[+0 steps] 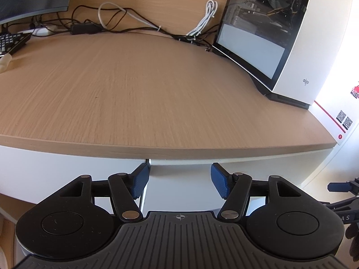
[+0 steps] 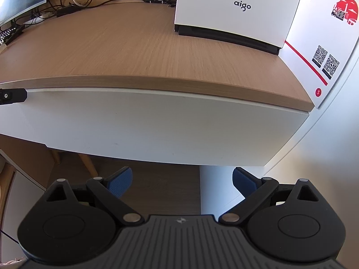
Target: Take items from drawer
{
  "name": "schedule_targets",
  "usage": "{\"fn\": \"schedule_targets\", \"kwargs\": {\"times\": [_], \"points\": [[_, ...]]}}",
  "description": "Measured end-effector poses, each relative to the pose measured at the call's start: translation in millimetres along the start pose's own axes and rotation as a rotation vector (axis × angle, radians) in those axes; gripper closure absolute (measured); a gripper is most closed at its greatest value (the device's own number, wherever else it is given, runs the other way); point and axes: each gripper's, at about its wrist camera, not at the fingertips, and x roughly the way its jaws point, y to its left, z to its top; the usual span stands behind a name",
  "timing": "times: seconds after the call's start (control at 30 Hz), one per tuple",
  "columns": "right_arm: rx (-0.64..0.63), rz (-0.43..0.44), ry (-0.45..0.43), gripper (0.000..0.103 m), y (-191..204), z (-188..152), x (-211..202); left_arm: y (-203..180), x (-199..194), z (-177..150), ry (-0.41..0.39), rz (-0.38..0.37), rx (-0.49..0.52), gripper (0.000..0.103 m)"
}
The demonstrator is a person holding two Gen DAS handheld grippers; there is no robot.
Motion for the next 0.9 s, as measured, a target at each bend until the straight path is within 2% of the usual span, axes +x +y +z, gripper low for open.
{"fn": "schedule_targets", "kwargs": {"times": [0.33, 0.67, 0.8, 0.9], "points": [[0.076, 0.059, -0.041, 0.006, 5.9, 25.6, 7.3, -1.9, 1.2, 0.5, 0.001, -0.001, 0.015, 0.038], [0.077, 0.075, -0.121, 0.006, 25.5, 55.1, 14.2, -1.5, 0.9, -0.4, -0.001, -0.007, 0.012, 0.038], [0.065, 0.085, -0.105, 0.006, 29.8, 56.4, 17.9, -0.1, 0.6, -0.2, -0.005, -0.012, -0.002, 0.038], [0.021, 0.124, -0.076, 0.006, 33.1, 44.1, 25.3, 0.0, 0.8, 0.8, -0.003, -0.013, 0.0, 0.038]]}}
